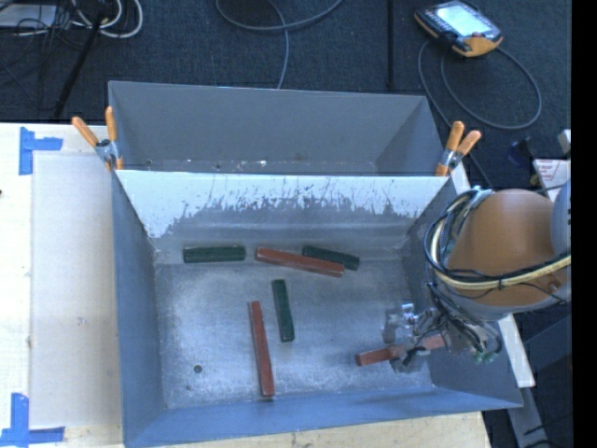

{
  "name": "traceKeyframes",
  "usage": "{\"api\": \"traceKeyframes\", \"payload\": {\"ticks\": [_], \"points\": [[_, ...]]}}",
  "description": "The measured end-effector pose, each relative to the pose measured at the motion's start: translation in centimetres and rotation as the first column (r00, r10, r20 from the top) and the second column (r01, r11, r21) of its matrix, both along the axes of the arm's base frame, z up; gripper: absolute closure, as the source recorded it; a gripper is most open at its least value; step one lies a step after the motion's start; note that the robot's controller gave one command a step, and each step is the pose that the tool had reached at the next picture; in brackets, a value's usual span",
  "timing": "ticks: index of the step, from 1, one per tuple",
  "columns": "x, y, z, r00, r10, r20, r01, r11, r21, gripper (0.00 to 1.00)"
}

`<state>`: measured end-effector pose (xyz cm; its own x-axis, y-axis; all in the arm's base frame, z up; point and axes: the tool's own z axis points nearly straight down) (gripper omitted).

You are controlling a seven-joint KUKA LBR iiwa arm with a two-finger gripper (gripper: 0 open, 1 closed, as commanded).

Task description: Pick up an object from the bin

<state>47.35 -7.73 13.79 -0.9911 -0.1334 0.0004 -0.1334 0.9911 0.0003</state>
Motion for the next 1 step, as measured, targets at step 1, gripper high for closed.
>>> {"api": "traceKeyframes", "payload": {"ticks": [1], "points": [[0.03, -0.01, 0.96, 1.000, 0.000, 0.002, 0.000, 1.000, 0.000, 1.00]]}}
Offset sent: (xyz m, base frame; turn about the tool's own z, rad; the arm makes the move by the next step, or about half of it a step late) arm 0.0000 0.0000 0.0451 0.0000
